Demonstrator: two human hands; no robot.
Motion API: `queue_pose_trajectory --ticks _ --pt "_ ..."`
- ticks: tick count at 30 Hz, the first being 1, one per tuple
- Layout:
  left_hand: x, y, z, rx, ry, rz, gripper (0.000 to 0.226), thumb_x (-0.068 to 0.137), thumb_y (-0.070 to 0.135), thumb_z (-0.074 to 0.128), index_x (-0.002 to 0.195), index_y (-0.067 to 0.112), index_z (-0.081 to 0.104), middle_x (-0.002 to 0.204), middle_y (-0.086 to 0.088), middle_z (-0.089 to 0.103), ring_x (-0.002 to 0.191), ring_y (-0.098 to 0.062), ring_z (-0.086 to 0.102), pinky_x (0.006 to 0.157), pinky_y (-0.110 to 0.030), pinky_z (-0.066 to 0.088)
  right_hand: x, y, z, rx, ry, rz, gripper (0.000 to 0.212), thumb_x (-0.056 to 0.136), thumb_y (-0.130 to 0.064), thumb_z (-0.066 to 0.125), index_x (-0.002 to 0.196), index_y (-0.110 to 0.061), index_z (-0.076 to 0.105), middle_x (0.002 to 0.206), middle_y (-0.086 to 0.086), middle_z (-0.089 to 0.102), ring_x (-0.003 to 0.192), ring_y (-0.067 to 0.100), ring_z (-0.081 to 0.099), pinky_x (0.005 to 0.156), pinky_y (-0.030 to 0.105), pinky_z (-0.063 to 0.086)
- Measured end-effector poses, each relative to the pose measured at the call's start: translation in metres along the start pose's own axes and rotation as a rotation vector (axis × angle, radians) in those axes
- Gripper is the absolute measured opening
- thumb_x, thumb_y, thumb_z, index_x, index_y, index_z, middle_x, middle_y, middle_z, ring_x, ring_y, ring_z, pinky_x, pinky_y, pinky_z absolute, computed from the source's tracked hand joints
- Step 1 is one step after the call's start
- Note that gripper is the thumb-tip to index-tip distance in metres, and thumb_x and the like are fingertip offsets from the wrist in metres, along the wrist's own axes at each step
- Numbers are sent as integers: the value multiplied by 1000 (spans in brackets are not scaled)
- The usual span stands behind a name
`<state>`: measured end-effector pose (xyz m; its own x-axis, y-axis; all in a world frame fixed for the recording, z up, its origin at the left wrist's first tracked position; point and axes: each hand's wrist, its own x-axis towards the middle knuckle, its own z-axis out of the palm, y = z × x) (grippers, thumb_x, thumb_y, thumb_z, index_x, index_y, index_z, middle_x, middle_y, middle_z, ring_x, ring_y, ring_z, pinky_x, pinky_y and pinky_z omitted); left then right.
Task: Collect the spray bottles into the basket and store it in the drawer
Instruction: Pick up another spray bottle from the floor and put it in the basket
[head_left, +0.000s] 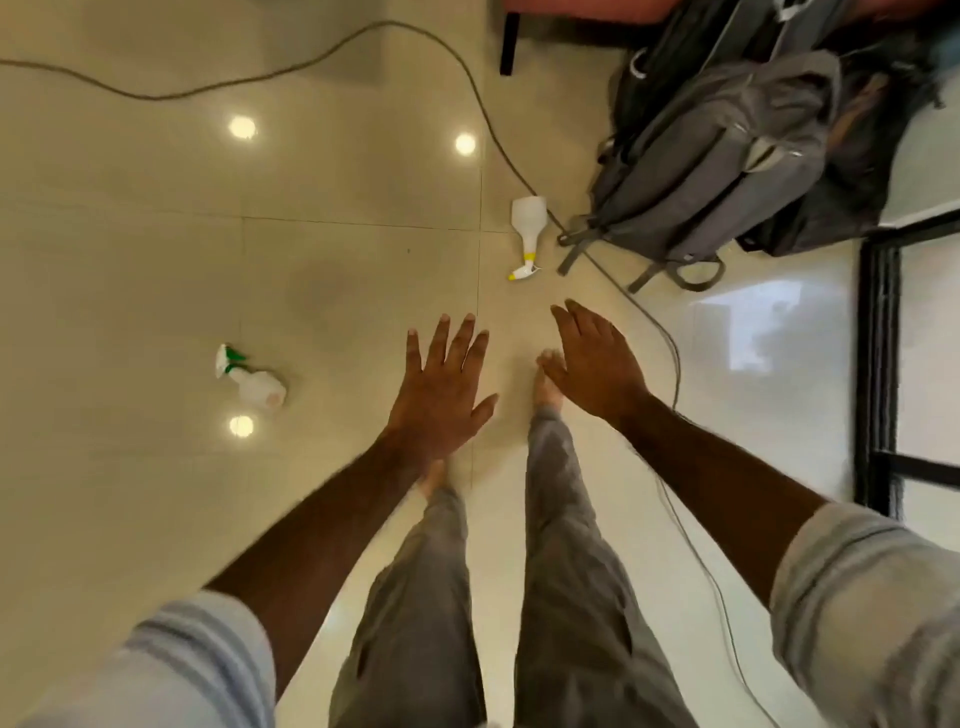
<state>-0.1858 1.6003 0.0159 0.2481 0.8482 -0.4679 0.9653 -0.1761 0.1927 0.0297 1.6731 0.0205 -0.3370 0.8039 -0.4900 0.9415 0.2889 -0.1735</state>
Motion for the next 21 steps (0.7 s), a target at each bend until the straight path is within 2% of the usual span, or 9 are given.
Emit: queue_pose_trajectory --ticks 4,8,13,19,21 --pt "102 -23 76 9 -38 -2 80 96 61 18 160 15 6 170 -13 2 156 -38 0 121 -67 10 129 53 67 99 -11 80 69 96 -40 58 152 -9 30 157 14 35 142 35 38 113 47 40" --pt "210 -41 164 -10 -67 -32 80 97 59 20 160 13 3 170 -12 -3 156 -37 -4 122 -66 8 248 110 151 228 -40 182 66 96 -37 58 150 -11 31 153 11 38 135 35 40 104 51 42" --pt "320 -53 245 -33 -62 -65 80 97 57 23 160 12 5 170 -13 -1 157 -36 -1 122 -65 8 366 157 238 340 -96 297 62 96 -35 60 146 -9 36 148 14 43 138 35 40 108 47 40" --pt "368 -56 305 -80 -66 -47 79 100 54 34 160 12 7 170 -12 3 157 -36 3 121 -66 10 458 159 298 500 -20 521 67 90 -50 63 138 -8 44 142 14 50 132 34 47 105 42 40" --pt "365 -61 313 -75 -94 -34 78 100 53 34 160 13 5 170 -11 2 157 -35 3 121 -67 10 473 155 307 530 -25 565 65 91 -48 63 139 -9 44 142 12 50 131 33 47 105 42 41"
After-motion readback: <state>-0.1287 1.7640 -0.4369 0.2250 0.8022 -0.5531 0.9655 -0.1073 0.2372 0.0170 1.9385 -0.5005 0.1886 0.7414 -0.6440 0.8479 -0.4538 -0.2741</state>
